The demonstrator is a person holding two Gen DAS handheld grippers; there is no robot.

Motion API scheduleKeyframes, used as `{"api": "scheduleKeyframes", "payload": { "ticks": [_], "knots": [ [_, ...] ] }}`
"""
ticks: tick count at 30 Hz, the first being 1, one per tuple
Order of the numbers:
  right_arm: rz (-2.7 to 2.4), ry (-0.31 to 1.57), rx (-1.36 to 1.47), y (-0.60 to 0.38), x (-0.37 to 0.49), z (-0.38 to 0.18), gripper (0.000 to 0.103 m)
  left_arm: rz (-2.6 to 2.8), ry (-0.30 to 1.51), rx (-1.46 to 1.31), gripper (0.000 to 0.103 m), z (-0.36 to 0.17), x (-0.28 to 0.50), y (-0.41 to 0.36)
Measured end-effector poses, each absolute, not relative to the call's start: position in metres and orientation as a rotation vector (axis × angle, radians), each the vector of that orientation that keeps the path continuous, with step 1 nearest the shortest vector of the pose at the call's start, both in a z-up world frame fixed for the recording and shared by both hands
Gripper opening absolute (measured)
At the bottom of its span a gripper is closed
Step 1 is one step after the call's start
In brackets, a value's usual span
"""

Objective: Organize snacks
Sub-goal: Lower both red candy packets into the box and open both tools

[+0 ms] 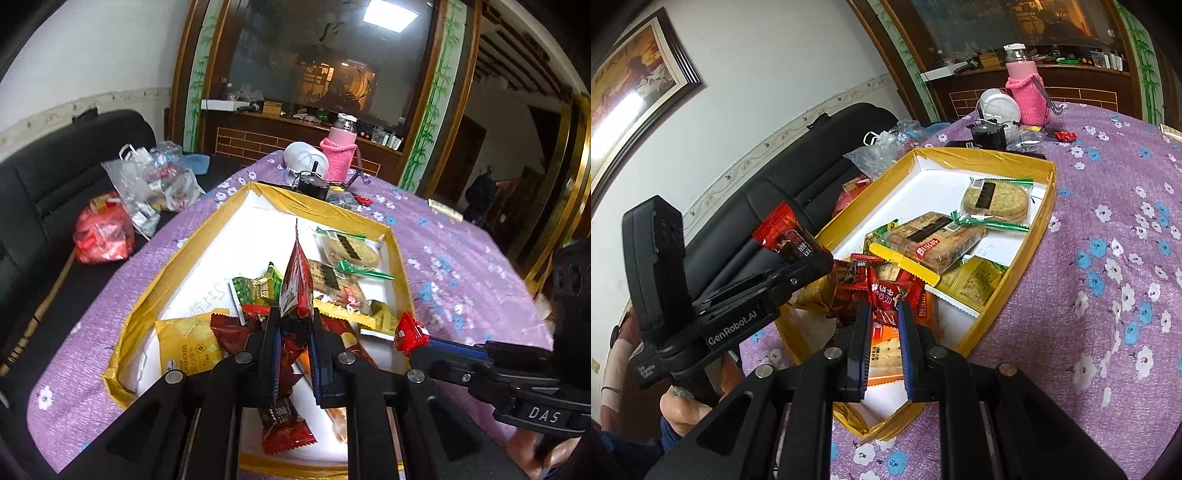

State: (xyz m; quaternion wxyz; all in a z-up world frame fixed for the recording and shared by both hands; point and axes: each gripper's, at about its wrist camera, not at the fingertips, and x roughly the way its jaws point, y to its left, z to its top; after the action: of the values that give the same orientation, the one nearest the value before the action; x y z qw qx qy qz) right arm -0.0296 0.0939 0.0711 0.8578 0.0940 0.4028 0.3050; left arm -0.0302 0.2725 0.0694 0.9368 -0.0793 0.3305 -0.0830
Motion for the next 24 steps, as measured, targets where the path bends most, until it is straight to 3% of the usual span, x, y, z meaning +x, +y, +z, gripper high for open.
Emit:
{"api": "scheduleKeyframes", "payload": {
  "ticks": [24],
  "knots": [
    [0.618,0.868,0.154,0.106,-0.023,0.061,0.014,-0.063,0.601,0.053,0.013,0.061,-0.035,0.25]
  ]
}}
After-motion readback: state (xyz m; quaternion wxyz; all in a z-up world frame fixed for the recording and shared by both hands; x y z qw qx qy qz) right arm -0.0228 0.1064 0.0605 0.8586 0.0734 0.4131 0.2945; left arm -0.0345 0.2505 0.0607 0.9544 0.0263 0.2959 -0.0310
